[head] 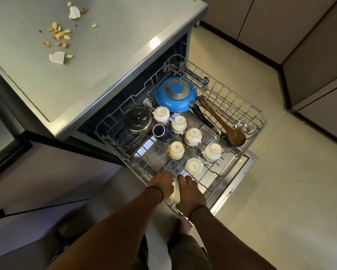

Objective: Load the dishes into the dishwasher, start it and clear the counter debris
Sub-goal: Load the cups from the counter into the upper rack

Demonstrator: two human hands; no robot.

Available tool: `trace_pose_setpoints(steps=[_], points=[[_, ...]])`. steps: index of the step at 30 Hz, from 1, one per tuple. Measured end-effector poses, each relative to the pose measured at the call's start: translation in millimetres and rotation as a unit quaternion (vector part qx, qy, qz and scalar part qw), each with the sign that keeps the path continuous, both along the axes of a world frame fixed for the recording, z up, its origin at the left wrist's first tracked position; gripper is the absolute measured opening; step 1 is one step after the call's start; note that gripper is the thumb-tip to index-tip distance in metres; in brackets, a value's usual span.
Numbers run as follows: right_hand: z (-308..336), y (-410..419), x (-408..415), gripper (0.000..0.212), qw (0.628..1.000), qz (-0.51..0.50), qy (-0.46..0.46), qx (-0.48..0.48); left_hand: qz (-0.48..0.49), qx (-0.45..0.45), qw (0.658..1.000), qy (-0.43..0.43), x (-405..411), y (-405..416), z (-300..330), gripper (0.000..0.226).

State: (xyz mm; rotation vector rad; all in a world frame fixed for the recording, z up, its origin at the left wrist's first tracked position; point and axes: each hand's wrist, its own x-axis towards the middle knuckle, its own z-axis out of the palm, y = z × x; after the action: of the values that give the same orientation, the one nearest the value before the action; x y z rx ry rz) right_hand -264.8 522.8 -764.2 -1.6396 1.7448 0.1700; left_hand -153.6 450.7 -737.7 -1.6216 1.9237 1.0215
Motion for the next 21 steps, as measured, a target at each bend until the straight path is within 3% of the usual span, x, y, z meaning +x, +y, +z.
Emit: trace_pose_setpoints(steps=[7,11,14,17,21], points=[[9,-6,-9,0.090,1.000,0.007,-0.006,0.003,-0.003,0.004,1.000,0.002,-1,-4,6,0.025],[24,-15,-12,0.078,1.000,0.000,-0.009,-0.014,0.015,0.003,1.000,-0.008,5,-4,16,0.025],[51,-35,-9,0.054,0.997,-0.053,-0.022,-0.054,0.024,-0.005,1.000,-0.018,11,-13,43,0.028],[101,-68,-2,0.027,0.983,-0.066,-0.031,-0.166,0.066,-0.063,0.996,0.009,20,-31,92,0.034],[160,-110,14,0.034,0.973,-0.010,-0.003,-0.232,0.082,-0.139,0.986,0.039,31,-52,170,0.032]])
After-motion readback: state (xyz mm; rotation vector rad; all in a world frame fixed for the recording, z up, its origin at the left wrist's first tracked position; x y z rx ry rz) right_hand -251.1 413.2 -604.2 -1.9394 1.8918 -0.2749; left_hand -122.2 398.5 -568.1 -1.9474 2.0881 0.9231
